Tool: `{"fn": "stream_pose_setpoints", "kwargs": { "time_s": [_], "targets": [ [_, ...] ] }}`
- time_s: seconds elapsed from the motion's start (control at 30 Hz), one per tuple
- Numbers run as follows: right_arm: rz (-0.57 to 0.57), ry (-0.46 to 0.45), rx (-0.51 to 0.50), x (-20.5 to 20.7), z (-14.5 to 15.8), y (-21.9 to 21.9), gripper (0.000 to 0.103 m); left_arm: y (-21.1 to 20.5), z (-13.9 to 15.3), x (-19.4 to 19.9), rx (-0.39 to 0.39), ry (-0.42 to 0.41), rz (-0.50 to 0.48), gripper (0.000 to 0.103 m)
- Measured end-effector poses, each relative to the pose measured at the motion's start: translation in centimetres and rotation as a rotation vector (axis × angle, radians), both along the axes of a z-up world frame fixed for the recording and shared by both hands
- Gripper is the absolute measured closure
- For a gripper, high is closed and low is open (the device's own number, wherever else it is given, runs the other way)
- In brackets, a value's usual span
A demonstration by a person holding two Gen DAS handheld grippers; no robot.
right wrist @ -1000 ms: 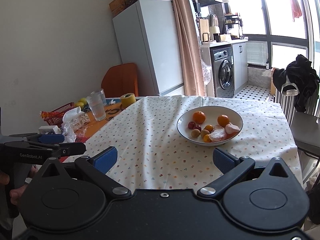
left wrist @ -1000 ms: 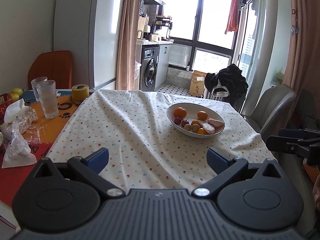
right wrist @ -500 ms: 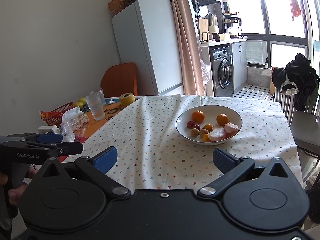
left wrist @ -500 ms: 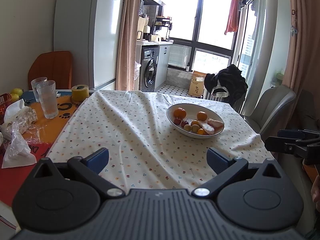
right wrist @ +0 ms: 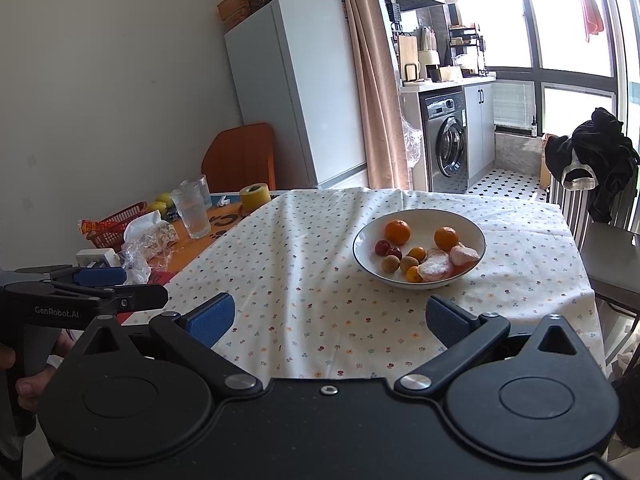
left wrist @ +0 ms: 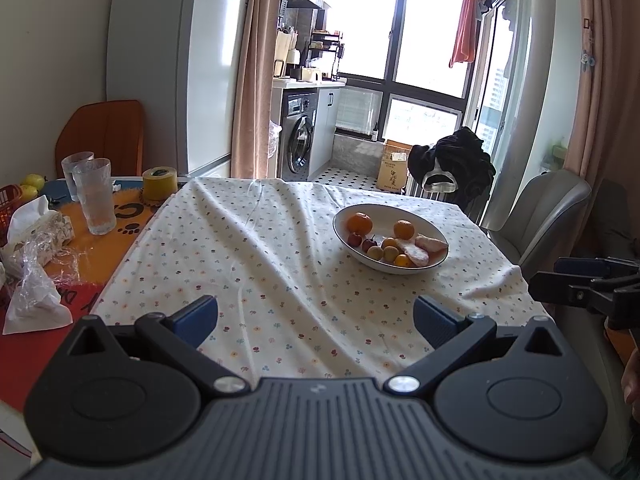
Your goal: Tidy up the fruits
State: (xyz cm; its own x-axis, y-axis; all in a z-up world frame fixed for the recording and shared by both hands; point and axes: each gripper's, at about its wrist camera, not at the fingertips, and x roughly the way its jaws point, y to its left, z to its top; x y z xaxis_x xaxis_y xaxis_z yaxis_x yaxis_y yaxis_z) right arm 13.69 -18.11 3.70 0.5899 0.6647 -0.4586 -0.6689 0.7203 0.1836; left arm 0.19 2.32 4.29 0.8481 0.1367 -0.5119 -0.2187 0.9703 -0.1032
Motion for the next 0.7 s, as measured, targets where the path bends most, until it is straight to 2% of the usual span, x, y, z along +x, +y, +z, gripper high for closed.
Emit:
{"fn": "stream_pose_setpoints", "kwargs": {
  "time_s": [0.7],
  "targets": [
    [-0.002,-0.004,-0.007,-0.05,0.03,0.08,0.000,0.05,-0.35,-0.15,-0.003,0.002,-0.003,0.000]
  ]
}}
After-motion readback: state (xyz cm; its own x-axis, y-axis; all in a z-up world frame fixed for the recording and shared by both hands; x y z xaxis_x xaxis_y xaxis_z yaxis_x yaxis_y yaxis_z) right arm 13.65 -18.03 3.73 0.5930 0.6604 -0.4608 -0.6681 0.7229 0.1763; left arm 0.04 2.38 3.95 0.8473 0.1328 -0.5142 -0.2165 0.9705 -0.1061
